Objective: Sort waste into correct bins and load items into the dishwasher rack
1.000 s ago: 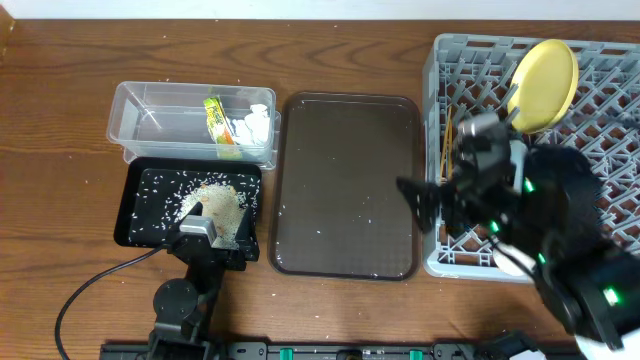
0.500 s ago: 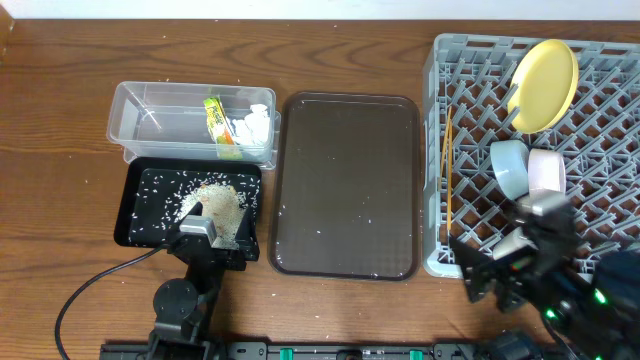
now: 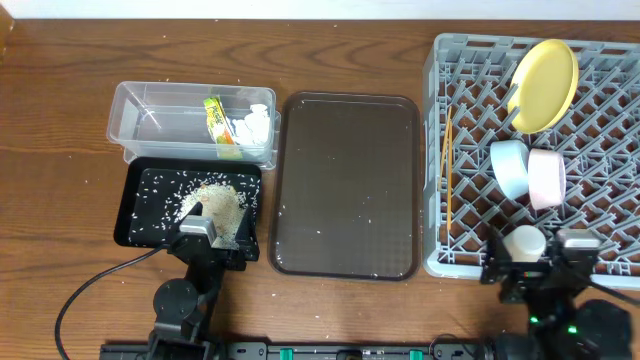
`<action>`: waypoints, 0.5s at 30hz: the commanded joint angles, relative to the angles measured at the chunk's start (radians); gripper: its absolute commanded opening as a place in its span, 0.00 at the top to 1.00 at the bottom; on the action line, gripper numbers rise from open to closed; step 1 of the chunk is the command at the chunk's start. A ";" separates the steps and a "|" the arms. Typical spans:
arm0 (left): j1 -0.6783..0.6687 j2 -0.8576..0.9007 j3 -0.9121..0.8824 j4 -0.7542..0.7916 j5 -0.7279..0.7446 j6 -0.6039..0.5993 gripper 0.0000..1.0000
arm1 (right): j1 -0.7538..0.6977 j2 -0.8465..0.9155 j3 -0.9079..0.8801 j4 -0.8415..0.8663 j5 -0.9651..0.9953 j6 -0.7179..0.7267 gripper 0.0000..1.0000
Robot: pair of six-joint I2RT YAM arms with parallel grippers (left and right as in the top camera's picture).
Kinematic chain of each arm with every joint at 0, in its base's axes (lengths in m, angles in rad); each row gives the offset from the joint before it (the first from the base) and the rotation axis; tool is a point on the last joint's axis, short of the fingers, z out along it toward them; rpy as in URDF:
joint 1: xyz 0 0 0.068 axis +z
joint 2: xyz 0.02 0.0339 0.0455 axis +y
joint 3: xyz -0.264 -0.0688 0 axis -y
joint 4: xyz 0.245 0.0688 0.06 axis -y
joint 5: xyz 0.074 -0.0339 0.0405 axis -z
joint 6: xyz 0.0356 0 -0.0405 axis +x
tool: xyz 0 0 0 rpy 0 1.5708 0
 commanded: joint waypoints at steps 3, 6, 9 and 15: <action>0.006 -0.006 -0.026 -0.016 0.010 -0.001 0.06 | -0.015 -0.122 -0.216 0.134 -0.016 0.023 0.01; 0.006 -0.006 -0.026 -0.016 0.010 -0.001 0.06 | -0.015 -0.121 -0.305 0.233 -0.016 0.023 0.01; 0.006 -0.006 -0.026 -0.016 0.010 -0.001 0.06 | -0.015 -0.121 -0.373 0.326 -0.016 0.023 0.01; 0.006 -0.006 -0.026 -0.016 0.010 -0.001 0.06 | -0.014 -0.121 -0.519 0.582 -0.018 0.050 0.01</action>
